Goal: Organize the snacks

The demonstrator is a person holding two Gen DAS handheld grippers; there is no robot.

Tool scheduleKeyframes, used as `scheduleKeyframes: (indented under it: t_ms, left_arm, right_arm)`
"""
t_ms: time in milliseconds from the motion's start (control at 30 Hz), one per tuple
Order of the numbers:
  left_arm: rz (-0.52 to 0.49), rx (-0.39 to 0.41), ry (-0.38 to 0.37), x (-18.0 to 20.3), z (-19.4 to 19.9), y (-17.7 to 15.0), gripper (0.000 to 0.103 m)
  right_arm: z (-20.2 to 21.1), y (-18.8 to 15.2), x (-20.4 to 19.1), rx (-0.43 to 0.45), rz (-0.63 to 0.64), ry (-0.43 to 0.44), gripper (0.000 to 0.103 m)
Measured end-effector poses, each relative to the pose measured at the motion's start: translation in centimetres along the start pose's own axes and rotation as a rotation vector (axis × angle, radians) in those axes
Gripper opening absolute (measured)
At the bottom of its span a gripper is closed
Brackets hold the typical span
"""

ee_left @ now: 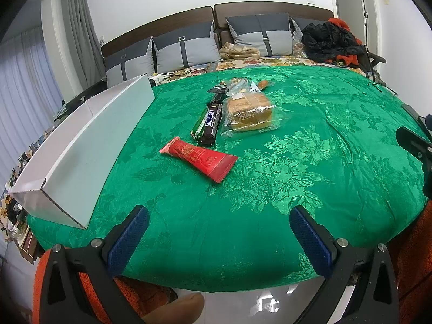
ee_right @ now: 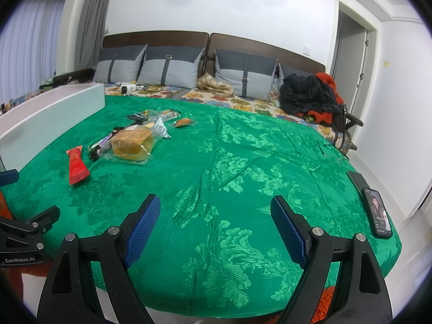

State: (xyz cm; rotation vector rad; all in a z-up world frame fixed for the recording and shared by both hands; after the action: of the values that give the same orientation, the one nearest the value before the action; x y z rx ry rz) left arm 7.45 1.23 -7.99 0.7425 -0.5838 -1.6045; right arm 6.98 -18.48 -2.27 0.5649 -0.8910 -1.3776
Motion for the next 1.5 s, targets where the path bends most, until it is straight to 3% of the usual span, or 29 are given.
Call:
scheduleKeyframes:
  t_ms: [1267, 1500]
  left_arm:
    - [-0.002, -0.016, -0.001, 0.0, -0.3, -0.4, 0.103]
    - [0.168, -0.047, -0.034, -3.7, -0.7, 0.3, 0.103]
  right_arm:
    - [-0.2, 0.0, 0.0, -0.004, -0.001, 0.002, 0.086]
    - [-0.6, -0.5, 0.7, -0.021, -0.059, 0.005, 0.086]
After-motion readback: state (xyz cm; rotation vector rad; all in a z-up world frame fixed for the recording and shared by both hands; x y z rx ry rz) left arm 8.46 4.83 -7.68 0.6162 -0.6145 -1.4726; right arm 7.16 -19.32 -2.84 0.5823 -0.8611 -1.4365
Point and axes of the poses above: each gripper's, at about its wrist camera, not at the fingertips, and z roughly against the way its jaws point, x to its right, y to its top, the point moved 9 cm from there along -z, roughly the way its jaws point, and after that the axes turned 1 degree about z, right-handed, at the moved point
